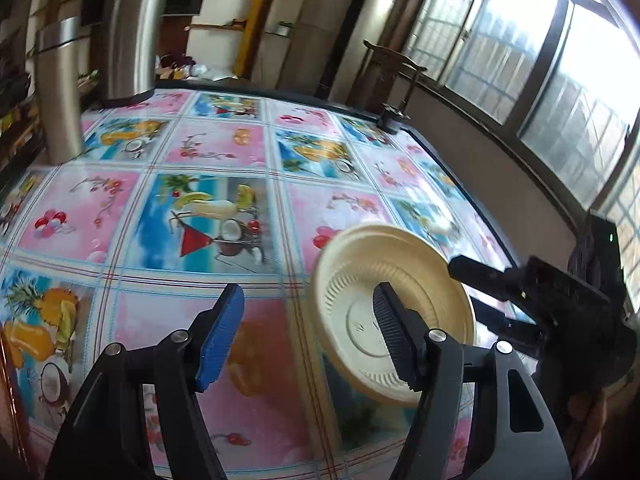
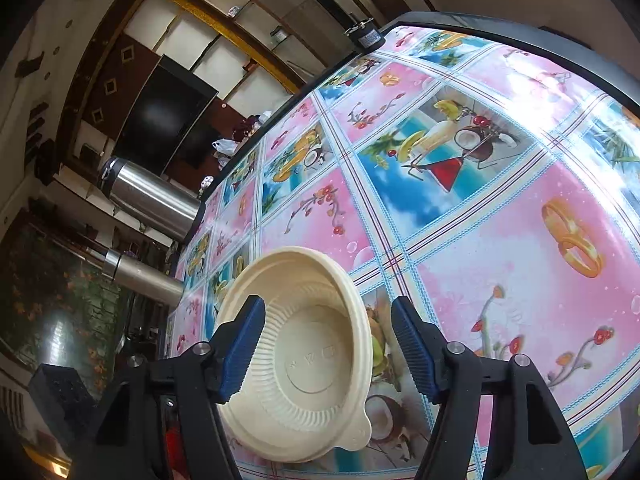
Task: Organize plates and bowls
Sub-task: 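Lift the cream ribbed bowl with the right tool while the left tool approaches its rim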
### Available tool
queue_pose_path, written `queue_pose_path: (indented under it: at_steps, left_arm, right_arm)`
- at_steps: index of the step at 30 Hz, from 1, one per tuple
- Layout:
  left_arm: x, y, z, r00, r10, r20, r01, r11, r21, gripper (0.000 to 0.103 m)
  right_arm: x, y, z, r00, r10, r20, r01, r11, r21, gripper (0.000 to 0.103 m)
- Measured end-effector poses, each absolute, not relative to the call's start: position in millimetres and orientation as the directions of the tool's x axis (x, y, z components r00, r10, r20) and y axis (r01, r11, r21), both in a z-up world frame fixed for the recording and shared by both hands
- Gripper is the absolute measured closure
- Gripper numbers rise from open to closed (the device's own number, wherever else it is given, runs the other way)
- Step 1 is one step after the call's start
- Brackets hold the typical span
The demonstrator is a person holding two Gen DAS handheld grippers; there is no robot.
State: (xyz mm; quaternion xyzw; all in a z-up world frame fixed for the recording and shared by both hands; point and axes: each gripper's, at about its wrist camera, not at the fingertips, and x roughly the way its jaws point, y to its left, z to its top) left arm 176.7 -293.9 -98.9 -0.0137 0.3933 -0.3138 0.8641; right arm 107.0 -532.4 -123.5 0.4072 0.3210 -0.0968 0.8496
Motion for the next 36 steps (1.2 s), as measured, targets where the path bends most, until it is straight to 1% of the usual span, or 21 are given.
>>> queue_pose_path:
  at_steps: [4, 12, 29, 34, 36]
  left_arm:
    - [168.0, -303.9, -99.6, 0.507, -0.533, -0.677, 0.559, 0.801, -0.212, 0.037]
    - [164.1, -309.7, -103.2, 0.508, -0.516, -0.69, 0.569, 0.802, -0.181, 0.037]
    - [161.9, -316.6, -111.5, 0.48, -0.506, -0.717, 0.579, 0.797, -0.174, 0.037]
    - [164.6, -319.1, -118.0, 0.441, -0.509, -0.739, 0.582, 0.789, -0.195, 0.037]
    - [166.0, -319.3, -121.0, 0.426, -0.509, -0.748, 0.58, 0.788, -0.207, 0.037]
  right_arm:
    - [110.0, -527.7, -124.9, 0.768, 0.098, -0.633, 0.425, 0.662, 0.618, 0.039]
    - [111.9, -523.0, -124.3, 0.764, 0.092, -0.639, 0.424, 0.675, 0.604, 0.041]
    - [112.6, -522.5, -125.2, 0.757, 0.087, -0.648, 0.432, 0.677, 0.595, 0.047]
    - [112.4, -522.8, -125.6, 0.757, 0.084, -0.648, 0.434, 0.677, 0.595, 0.051]
    - [112.4, -522.8, -126.0, 0.756, 0.084, -0.649, 0.435, 0.678, 0.593, 0.054]
